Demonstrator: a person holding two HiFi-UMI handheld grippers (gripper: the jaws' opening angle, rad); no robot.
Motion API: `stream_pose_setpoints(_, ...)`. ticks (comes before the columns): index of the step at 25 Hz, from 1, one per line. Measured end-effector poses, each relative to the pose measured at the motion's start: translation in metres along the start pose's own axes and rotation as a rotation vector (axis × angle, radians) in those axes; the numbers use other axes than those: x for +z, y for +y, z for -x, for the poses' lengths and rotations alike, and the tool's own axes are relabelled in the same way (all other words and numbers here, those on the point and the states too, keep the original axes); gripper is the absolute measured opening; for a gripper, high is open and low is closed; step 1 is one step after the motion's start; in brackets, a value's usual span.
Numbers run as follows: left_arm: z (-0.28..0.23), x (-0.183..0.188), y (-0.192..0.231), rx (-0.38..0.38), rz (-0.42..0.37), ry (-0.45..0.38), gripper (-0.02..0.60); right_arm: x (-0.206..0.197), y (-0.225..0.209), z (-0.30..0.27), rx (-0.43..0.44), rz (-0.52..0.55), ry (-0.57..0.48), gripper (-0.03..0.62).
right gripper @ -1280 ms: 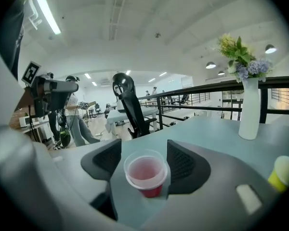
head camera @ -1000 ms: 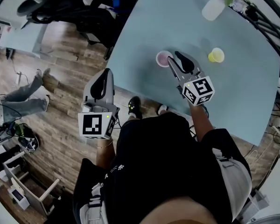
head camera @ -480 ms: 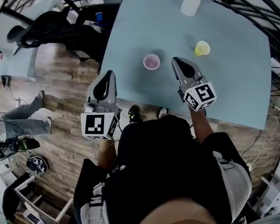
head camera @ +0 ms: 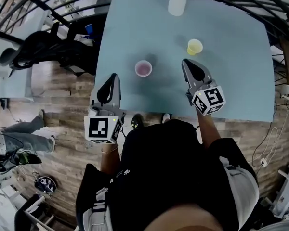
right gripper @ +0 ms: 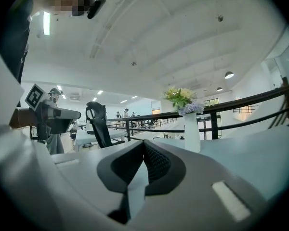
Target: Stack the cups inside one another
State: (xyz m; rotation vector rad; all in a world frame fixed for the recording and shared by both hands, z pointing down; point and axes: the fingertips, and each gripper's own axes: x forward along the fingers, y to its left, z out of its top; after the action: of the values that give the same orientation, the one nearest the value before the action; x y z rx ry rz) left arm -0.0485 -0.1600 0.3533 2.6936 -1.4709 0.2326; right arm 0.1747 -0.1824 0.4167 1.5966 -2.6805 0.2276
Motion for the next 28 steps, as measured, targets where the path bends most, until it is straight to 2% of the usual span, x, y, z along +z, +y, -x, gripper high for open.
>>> stream_pose_setpoints(10, -0.029, 0.007, -0.024, -0.021, -0.014, 0.007, -0.011, 0.000, -0.049, 0.013, -0.064, 0.013, 0.012, 0.028)
stream_pose_setpoints(20, -0.046, 0.011, -0.040, 0.004, -0.018, 0.019, -0.011, -0.014, -0.092, 0.012, -0.094, 0.020, 0.063, 0.093)
stream_pose_setpoints(28, -0.051, 0.005, -0.042, 0.028, -0.011, 0.042, -0.011, -0.029, -0.117, 0.006, -0.125, 0.020, 0.114, 0.178)
